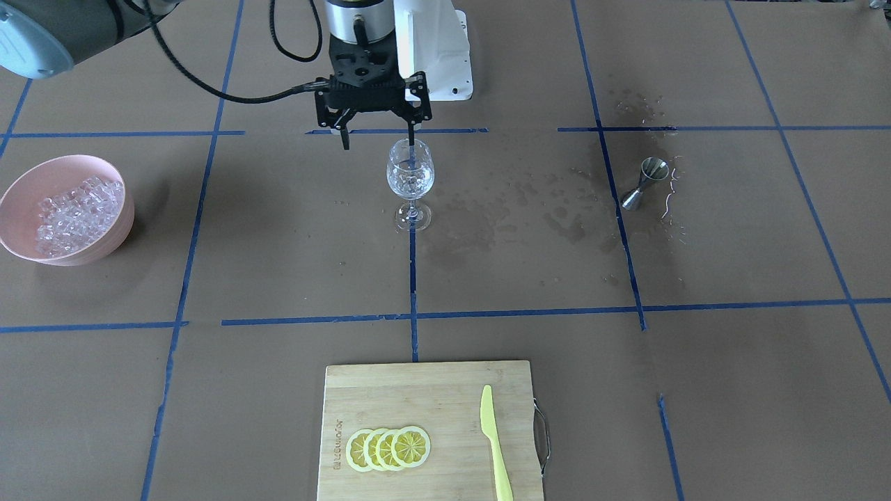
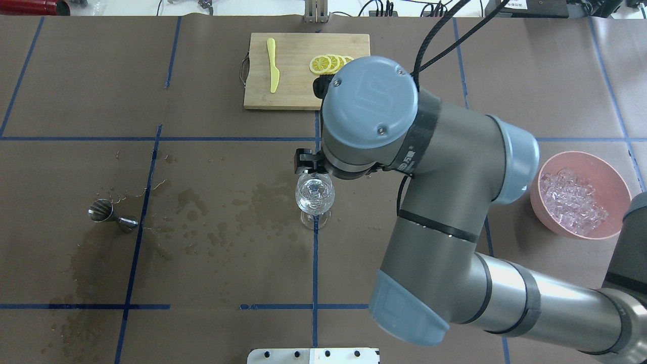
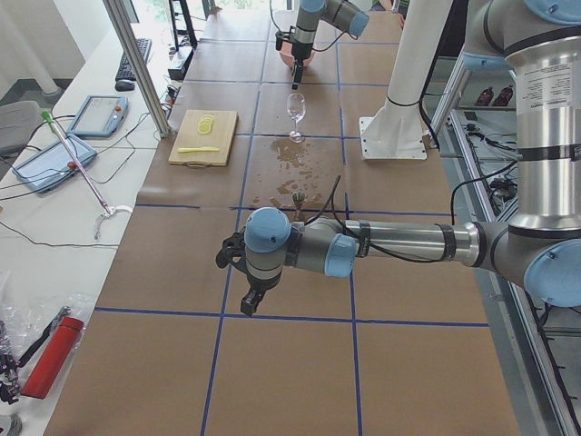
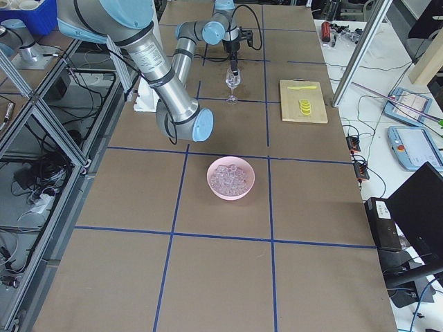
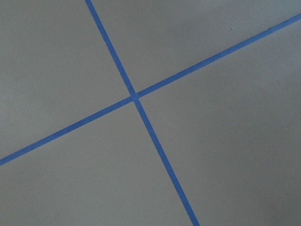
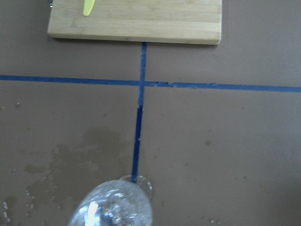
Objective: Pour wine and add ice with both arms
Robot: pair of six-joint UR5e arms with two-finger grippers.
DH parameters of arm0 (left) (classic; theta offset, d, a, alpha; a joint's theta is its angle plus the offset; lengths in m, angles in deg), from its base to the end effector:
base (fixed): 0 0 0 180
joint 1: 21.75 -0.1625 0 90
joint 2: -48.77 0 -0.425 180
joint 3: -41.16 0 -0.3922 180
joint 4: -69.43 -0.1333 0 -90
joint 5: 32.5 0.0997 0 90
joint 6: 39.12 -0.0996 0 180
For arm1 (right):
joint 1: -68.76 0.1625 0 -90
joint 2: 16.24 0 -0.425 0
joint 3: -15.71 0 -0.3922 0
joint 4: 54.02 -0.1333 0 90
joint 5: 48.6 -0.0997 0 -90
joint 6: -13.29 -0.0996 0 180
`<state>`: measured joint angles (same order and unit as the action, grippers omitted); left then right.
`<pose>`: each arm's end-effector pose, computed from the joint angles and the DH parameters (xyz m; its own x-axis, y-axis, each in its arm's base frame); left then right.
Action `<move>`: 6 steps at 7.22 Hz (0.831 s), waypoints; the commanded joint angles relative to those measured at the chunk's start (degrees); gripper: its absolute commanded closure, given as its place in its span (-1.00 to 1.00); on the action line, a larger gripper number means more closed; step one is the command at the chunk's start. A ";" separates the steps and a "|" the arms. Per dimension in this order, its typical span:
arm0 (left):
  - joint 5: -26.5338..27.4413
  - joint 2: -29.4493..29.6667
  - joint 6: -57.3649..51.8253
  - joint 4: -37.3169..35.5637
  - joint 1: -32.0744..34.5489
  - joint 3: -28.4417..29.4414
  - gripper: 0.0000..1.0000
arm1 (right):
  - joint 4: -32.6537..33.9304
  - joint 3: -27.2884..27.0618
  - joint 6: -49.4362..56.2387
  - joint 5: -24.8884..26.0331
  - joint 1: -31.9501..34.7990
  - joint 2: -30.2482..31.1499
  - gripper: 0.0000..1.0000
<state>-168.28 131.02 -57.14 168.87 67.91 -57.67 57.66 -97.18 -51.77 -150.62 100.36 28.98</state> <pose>-0.0593 -0.4459 0.6263 0.6607 0.4325 -0.6136 -0.2210 0.8932 0.3916 -0.4416 -0.4038 0.0974 0.6989 -0.0543 0.7132 -0.0995 0.9800 0.1721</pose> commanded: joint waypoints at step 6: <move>0.24 -3.32 6.65 -6.79 0.96 -0.49 -1.00 | -0.51 -1.20 66.10 -26.10 39.63 31.11 -1.00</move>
<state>-168.04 127.75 -53.25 163.72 68.67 -57.97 57.16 -99.42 2.24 -173.36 133.36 54.69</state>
